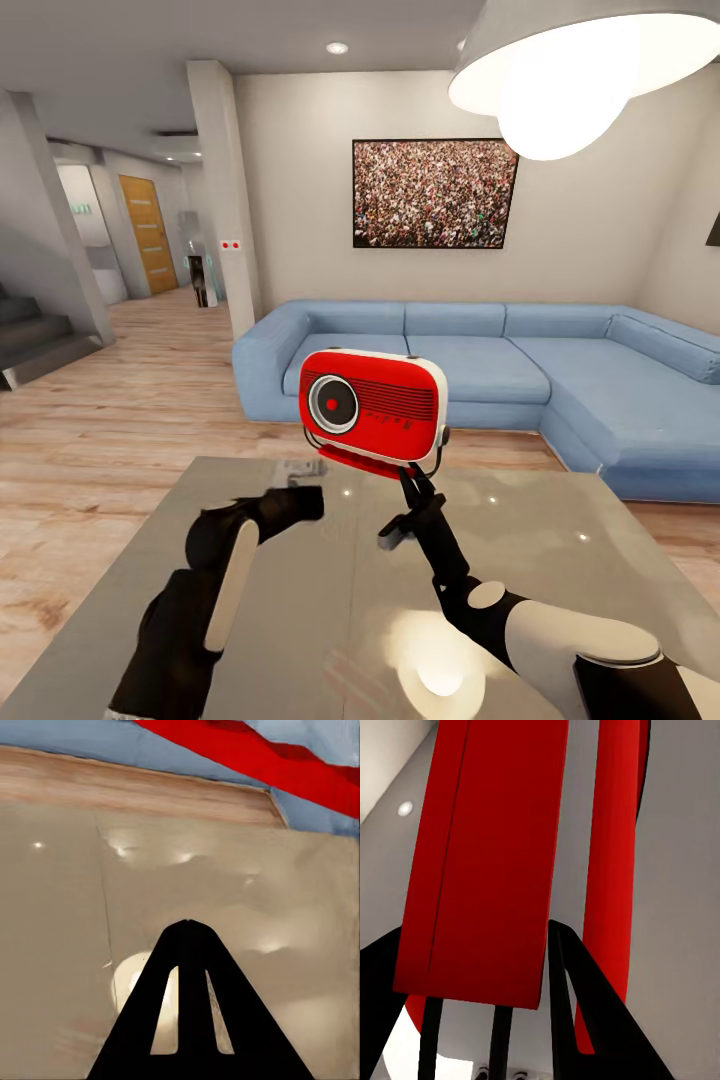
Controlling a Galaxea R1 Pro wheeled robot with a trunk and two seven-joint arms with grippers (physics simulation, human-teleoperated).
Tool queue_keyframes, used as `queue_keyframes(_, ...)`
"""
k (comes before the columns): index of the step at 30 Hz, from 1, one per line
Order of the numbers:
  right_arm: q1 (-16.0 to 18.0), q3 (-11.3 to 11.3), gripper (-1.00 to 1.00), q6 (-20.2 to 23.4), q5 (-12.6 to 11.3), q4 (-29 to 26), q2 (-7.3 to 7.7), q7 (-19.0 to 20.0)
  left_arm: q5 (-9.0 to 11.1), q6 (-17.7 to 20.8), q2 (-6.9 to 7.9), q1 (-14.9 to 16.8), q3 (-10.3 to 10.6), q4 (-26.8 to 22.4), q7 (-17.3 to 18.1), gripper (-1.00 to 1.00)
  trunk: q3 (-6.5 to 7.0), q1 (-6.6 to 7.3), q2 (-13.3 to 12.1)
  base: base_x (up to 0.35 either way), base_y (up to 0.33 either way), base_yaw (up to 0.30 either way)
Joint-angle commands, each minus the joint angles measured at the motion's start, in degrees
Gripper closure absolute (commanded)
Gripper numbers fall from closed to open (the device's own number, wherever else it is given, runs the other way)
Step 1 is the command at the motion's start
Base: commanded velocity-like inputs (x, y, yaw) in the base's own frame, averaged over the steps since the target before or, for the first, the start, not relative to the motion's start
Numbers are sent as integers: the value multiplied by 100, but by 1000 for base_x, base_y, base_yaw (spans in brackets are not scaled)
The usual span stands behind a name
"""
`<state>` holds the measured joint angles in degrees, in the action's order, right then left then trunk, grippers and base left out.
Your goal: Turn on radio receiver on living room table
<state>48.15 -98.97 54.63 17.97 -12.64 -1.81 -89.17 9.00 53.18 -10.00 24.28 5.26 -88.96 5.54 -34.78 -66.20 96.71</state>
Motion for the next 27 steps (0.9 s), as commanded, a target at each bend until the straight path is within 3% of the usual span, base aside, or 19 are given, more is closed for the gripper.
queue_keyframes(1,1,18,100,1,14,-1,-2,1,95,3,0,27,1,-3,2,100,0,0,0,0,0,0)
queue_keyframes(7,1,18,100,4,-2,58,3,42,751,-8,0,138,9,-7,16,100,0,0,0,0,0,0)
queue_keyframes(11,1,22,100,4,-15,133,2,49,1016,-16,0,216,10,-8,54,100,0,0,0,0,0,0)
queue_keyframes(14,1,25,100,0,-20,158,4,55,1074,-15,0,239,11,-8,381,100,0,0,0,0,0,0)
queue_keyframes(16,1,30,100,-1,-21,216,1,62,1085,-33,0,250,5,-8,1184,100,0,0,0,0,0,0)
queue_keyframes(19,1,32,100,-1,-21,231,1,68,1086,-48,0,254,-3,-8,1736,100,0,0,0,0,0,0)
queue_keyframes(27,1,42,100,3,-29,250,3,91,1095,-56,0,331,-9,-8,1988,100,0,0,0,0,0,0)
